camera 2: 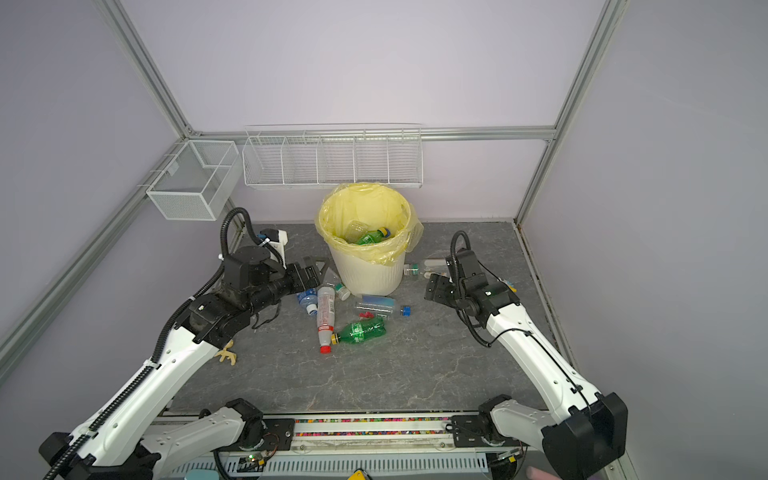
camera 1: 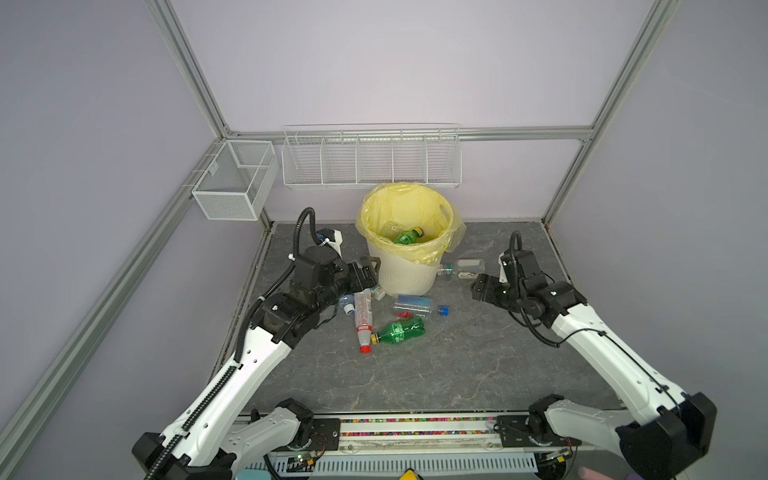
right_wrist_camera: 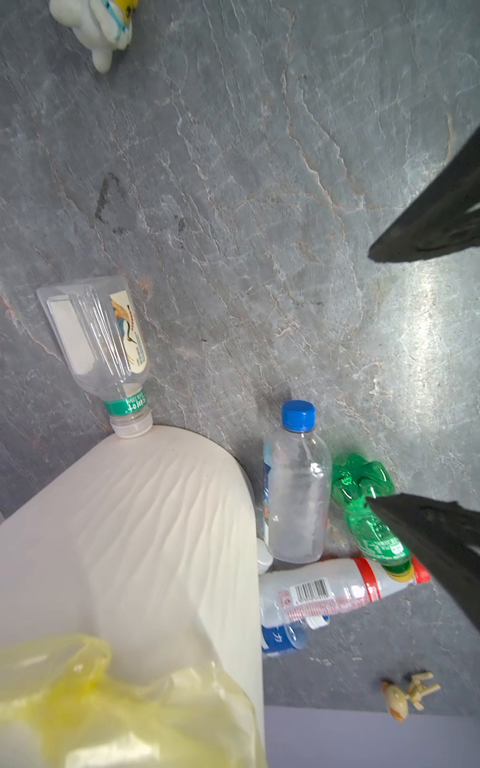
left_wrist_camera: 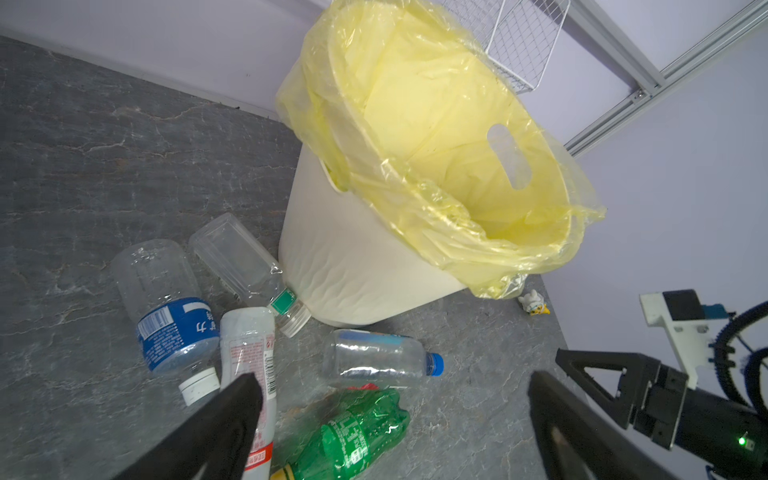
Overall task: Throw the plastic bottles in the bin
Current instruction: 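Lower the left gripper toward the pile while right gripper reaches toward the bin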
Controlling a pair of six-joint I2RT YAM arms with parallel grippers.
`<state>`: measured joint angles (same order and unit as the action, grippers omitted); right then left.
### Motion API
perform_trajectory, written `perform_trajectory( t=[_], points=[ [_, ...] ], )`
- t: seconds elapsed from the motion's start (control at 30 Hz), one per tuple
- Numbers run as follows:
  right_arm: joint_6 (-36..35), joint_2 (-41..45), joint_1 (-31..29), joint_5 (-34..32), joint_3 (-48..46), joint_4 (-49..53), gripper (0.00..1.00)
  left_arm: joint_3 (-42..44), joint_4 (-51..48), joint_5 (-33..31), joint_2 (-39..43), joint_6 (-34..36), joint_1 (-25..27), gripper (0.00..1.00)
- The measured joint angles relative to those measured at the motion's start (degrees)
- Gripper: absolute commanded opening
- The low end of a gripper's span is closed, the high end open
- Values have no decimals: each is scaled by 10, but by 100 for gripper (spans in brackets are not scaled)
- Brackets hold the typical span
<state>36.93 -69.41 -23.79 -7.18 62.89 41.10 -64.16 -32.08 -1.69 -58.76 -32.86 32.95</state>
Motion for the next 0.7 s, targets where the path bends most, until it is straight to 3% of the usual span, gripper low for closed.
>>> perform_trajectory(
  t=[0.47, 0.7],
  points=[
    [76, -210, 32, -33, 189, 122, 88, 101, -9, -19, 67, 0, 0, 100],
    [129, -268, 43, -20, 198, 131, 88, 141, -12, -19, 85, -1, 0, 100]
  ],
)
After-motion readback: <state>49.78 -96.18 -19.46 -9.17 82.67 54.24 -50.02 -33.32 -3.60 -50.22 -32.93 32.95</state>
